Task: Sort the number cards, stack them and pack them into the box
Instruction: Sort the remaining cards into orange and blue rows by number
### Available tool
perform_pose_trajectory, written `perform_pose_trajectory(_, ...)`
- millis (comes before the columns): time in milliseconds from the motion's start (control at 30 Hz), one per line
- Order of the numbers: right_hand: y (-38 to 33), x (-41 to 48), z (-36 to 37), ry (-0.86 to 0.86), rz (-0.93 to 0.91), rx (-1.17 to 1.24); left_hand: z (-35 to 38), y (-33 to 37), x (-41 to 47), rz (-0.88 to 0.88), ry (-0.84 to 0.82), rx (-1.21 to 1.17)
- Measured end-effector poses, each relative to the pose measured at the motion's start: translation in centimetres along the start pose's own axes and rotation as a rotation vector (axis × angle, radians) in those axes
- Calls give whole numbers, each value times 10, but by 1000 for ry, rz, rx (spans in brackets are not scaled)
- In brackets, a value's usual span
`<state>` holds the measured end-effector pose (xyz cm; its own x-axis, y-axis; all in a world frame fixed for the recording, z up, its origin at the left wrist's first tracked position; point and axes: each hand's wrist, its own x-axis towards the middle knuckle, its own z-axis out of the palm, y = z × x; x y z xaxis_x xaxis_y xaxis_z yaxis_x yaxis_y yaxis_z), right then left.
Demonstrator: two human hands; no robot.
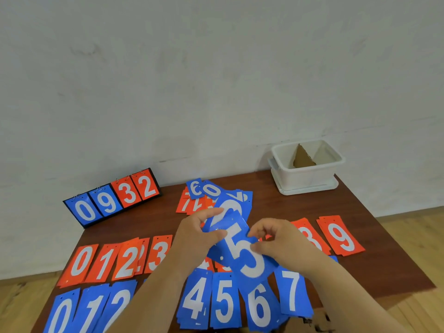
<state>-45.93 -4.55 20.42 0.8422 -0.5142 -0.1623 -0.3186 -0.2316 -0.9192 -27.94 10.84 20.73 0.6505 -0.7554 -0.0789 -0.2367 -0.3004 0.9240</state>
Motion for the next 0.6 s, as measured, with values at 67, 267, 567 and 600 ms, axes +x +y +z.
perform_pose_trajectory(67, 1, 1, -2, -4, 22, -8, 0, 3, -1, 8, 46, 23)
perform_pose_trajectory(267, -1, 15, -18, 299, 146, 428, -10, 8, -6, -18, -118, 182)
perform_pose_trajectory(567, 1, 27, -8, 161, 178, 440, -12, 17, -2, -20, -270, 142)
perform_pose_trajectory(600, 4, 30, -6, 250, 179, 479, -11, 15, -2, -39, -194, 72)
